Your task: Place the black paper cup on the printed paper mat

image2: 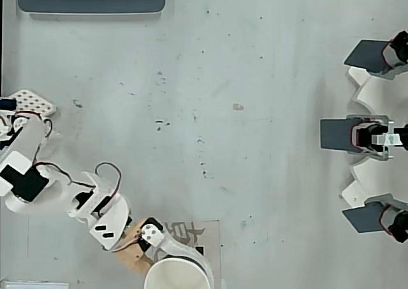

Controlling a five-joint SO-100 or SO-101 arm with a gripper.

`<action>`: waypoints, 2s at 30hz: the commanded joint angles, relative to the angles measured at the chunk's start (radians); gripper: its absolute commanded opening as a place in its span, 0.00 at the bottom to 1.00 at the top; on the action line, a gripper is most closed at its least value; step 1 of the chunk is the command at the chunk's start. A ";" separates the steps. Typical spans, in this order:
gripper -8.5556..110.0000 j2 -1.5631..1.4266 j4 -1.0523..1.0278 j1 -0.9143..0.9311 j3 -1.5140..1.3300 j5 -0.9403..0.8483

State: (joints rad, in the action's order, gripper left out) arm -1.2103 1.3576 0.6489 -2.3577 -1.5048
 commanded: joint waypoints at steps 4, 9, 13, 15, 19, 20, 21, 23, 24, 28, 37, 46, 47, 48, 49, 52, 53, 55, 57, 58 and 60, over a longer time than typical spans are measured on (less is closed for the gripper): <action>0.12 0.052 0.026 0.012 0.092 0.011; 0.12 0.089 0.029 0.012 0.097 0.012; 0.12 0.117 0.029 0.012 0.112 0.017; 0.11 0.129 0.029 0.012 0.123 0.018; 0.11 0.141 0.029 0.012 0.127 0.018; 0.11 0.144 0.029 0.012 0.130 0.018; 0.11 0.146 0.029 0.012 0.130 0.020; 0.12 0.149 0.029 0.012 0.130 0.020; 0.13 0.150 0.029 0.012 0.130 0.020; 0.22 0.149 0.029 0.014 0.129 0.020; 0.46 0.120 0.028 0.049 0.121 0.017; 0.71 0.077 0.012 0.104 0.057 0.005; 0.72 0.069 0.012 0.107 0.051 0.003; 0.74 0.060 0.012 0.112 0.041 0.003; 0.75 0.049 0.012 0.117 0.032 0.003; 0.75 0.006 0.012 0.126 -0.005 0.003; 0.75 -0.012 0.012 0.129 -0.020 0.003; 0.74 -0.051 0.012 0.132 -0.057 0.006; 0.74 -0.094 0.015 0.132 -0.097 0.006; 0.74 -0.120 0.015 0.132 -0.121 0.008; 0.73 -0.175 0.017 0.132 -0.175 0.011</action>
State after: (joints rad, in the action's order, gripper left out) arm -1.2747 1.3637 0.7701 -2.4989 -1.4941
